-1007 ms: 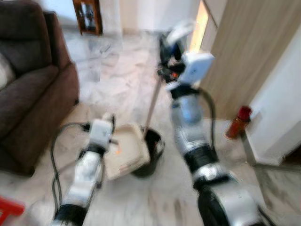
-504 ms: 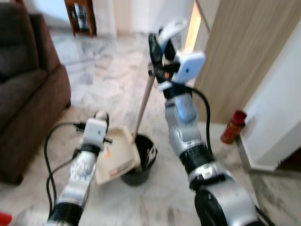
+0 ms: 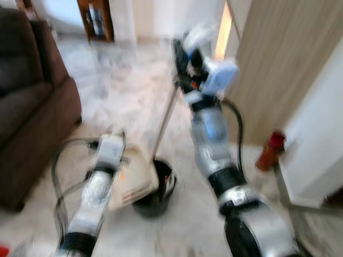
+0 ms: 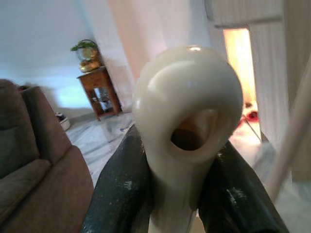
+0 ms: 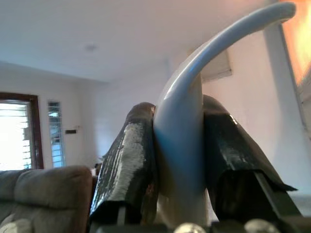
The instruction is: Sweep floor
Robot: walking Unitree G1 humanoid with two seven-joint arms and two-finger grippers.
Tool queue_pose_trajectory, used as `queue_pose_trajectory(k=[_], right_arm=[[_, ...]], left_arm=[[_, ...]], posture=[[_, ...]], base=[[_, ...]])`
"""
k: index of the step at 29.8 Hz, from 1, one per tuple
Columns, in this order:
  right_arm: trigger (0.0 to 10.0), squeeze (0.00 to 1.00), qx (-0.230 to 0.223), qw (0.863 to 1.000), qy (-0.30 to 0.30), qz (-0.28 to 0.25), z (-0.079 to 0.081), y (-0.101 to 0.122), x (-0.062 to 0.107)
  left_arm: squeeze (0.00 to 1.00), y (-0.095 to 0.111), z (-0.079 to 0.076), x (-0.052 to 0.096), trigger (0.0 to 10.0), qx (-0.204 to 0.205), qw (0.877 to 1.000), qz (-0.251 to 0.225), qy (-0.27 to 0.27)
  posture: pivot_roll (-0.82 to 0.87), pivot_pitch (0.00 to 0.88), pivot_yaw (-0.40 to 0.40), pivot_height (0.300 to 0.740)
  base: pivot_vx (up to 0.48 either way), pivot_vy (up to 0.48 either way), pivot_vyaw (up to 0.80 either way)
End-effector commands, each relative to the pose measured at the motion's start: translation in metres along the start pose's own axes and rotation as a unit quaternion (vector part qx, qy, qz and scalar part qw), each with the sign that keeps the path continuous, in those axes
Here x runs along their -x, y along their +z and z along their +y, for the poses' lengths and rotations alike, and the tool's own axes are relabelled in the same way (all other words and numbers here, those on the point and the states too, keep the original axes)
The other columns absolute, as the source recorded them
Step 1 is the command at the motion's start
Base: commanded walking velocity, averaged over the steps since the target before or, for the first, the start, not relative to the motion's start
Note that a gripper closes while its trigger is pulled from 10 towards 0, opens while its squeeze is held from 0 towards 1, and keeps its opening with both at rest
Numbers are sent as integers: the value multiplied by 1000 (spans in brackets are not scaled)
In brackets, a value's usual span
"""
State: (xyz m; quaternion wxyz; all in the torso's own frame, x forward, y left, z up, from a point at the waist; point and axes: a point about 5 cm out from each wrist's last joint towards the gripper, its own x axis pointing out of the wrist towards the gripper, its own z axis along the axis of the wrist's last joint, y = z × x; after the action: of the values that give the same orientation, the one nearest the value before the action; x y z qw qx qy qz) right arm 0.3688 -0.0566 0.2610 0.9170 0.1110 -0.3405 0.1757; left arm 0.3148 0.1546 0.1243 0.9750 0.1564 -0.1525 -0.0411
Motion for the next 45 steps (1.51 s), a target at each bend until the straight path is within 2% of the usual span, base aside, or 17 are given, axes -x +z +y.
queue_pose_trajectory(k=[1, 17, 23, 28, 37, 40, 45], right_arm=[[10000, 0, -16, 998, 24, -47, 20, 17, -14], [10000, 0, -17, 998, 31, -52, 25, 19, -15], [10000, 0, -10, 997, 42, -58, 29, 21, -16], [10000, 0, 49, 990, 70, -110, 40, 35, -15], [10000, 0, 63, 984, 73, -151, 49, 46, -13], [10000, 0, 92, 978, 74, -171, 50, 50, -12], [10000, 0, 108, 975, 72, -183, 53, 52, -8]], left_arm=[[0, 12, 8, -6, 10000, -7, 999, -36, 8], [0, 14, 8, -6, 10000, -7, 999, -38, 11], [0, 15, 8, -5, 10000, -4, 999, -45, 13], [0, 13, 5, -2, 10000, -2, 999, -41, 10], [0, 13, 5, -1, 10000, 0, 999, -40, 11], [0, 13, 5, 0, 10000, 0, 999, -41, 10], [0, 13, 4, 0, 10000, 0, 999, -41, 8]], posture=[[124, 0, -23, 740], [122, 0, -26, 740], [121, 0, -29, 740], [122, 0, -34, 740], [123, 0, -36, 740], [122, 0, -34, 740], [121, 0, -32, 740]], base=[[289, 0, 0], [285, 0, 0], [0, 0, 0], [0, 0, 0], [0, 0, 0], [0, 0, 0], [0, 0, 0]])
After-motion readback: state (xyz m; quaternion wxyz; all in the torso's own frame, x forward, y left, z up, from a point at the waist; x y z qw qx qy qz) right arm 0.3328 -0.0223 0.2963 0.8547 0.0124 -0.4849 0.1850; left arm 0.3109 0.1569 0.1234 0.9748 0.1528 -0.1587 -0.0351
